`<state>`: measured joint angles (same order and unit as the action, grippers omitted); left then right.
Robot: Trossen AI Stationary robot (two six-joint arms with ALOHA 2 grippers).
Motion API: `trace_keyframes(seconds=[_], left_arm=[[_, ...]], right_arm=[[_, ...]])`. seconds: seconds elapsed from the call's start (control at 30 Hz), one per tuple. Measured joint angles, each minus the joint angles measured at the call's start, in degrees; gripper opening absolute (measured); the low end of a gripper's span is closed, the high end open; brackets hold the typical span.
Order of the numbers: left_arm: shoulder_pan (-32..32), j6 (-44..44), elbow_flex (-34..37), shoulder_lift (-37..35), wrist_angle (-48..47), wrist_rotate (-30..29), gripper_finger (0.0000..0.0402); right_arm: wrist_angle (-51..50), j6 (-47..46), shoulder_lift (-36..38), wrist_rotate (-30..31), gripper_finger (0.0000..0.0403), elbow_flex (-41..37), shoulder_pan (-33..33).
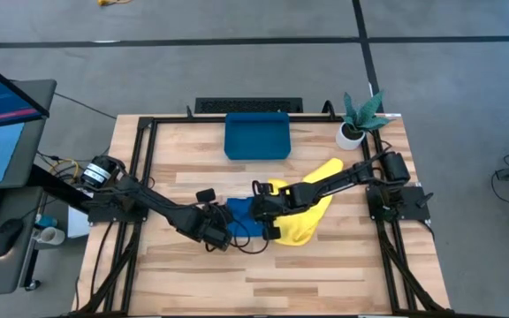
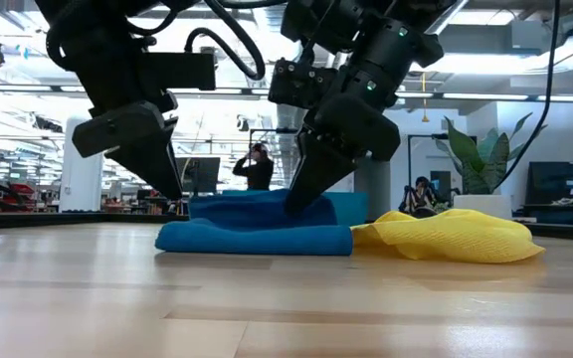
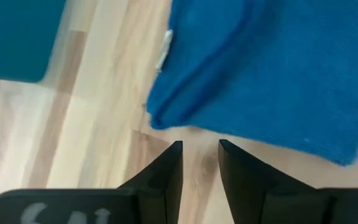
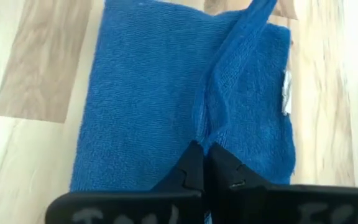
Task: Roll microfiber towels into tight, uniform cylinder then place into a basket
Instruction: Fold the blue towel
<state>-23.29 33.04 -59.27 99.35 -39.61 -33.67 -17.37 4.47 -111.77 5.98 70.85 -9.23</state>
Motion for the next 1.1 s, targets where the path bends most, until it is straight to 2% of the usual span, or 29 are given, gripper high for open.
trace_keyframes(seconds=[0.1,0.27,0.43,0.63,0.83,0.97,1.1], left_arm=[[-0.55,0.0,0.0,0.0,0.36,1.12,0.0096],[-1.98,-0.14,0.0,0.0,1.48,1.92,0.0096],[-3.71,-0.42,0.0,0.0,3.73,1.92,0.0096],[-4.33,-0.81,0.0,0.0,4.94,1.48,0.0096],[-4.33,-0.82,0.0,0.0,4.96,1.44,0.0096],[-4.33,-2.48,0.0,0.0,6.48,1.41,0.0096],[-4.05,-4.97,0.0,0.0,8.88,1.24,0.0096]], right_arm=[[0.0,0.02,0.0,0.09,0.0032,0.0,0.02],[0.0,0.0,0.0,0.25,0.0082,0.0,0.0],[-0.14,0.0,0.0,6.31,0.0142,0.0,0.2],[-1.88,-0.02,0.0,6.29,0.0195,0.0,1.39],[-9.29,-1.73,0.85,6.41,0.0207,2.21,1.89],[-19.21,-4.78,0.86,6.76,0.0199,5.89,2.01],[-25.44,-3.98,0.95,6.69,0.0188,6.45,1.63]])
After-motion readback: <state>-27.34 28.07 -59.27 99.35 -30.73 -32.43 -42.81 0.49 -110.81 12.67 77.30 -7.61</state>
